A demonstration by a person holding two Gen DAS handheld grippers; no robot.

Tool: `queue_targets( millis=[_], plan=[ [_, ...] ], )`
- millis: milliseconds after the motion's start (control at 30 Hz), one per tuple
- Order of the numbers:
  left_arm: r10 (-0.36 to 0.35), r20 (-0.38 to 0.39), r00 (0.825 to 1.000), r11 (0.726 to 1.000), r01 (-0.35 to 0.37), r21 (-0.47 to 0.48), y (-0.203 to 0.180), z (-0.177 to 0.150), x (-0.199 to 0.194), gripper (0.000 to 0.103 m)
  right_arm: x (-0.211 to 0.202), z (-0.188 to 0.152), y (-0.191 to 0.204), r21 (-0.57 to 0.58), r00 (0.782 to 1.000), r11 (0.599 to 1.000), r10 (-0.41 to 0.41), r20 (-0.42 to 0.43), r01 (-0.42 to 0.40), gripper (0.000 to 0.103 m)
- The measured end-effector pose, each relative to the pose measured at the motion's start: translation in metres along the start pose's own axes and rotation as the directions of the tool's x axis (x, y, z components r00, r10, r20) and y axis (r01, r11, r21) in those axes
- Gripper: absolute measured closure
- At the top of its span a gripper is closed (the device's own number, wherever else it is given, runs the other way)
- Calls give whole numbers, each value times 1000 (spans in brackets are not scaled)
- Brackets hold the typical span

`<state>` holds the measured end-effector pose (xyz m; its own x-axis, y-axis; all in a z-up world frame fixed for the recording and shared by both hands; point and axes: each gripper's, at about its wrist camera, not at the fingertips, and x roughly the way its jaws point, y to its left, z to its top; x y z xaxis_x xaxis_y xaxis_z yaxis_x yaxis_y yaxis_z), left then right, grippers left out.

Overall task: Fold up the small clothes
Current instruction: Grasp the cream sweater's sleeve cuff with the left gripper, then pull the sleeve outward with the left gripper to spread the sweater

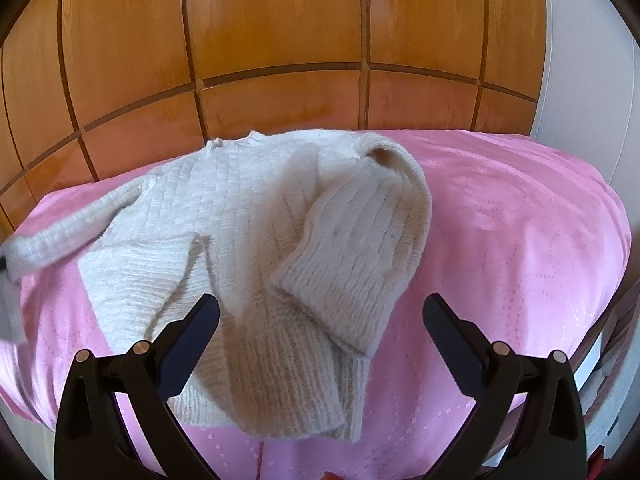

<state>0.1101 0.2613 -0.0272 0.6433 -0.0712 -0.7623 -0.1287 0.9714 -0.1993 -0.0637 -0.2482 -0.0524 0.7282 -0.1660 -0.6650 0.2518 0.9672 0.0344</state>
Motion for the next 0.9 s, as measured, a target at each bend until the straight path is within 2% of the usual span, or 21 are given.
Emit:
queue_targets(
  millis=[133,267,333,467,567,600,733,767,800,833,900],
  plan=[
    [112,-22,993,994,-112,3,35,32,24,88,2,1,-7,17,1000,1000,-10,-5,10,2],
    [182,-57,982,983,-183,-8,64,54,52,88,2,4,-18,45,999,998,-34,2,34,2],
    [206,-63,976,978,-206,7,68,66,68,88,2,5,-24,60,999,997,-45,7,44,2],
    [260,-26,965,963,-258,76,64,89,87,88,6,8,-35,91,998,994,-54,16,52,2],
    [326,11,945,935,-324,145,60,105,99,88,11,9,-42,110,999,993,-49,15,47,2],
    [349,20,937,922,-347,174,58,108,103,86,12,9,-43,115,999,993,-40,14,39,2],
    [466,38,884,840,-456,294,55,106,122,72,20,7,-50,129,1000,992,-8,-9,9,2],
    [481,35,876,833,-470,292,59,104,123,69,20,7,-51,130,1000,991,-10,-10,11,2],
    [489,30,872,834,-477,277,64,103,122,63,21,8,-54,132,1000,991,-15,-7,16,2],
    [498,14,867,842,-488,228,75,103,118,52,21,8,-57,137,1000,990,-21,-5,21,2],
    [510,-11,860,854,-505,123,96,105,109,45,20,9,-64,154,1000,988,-22,1,22,2]
  ],
)
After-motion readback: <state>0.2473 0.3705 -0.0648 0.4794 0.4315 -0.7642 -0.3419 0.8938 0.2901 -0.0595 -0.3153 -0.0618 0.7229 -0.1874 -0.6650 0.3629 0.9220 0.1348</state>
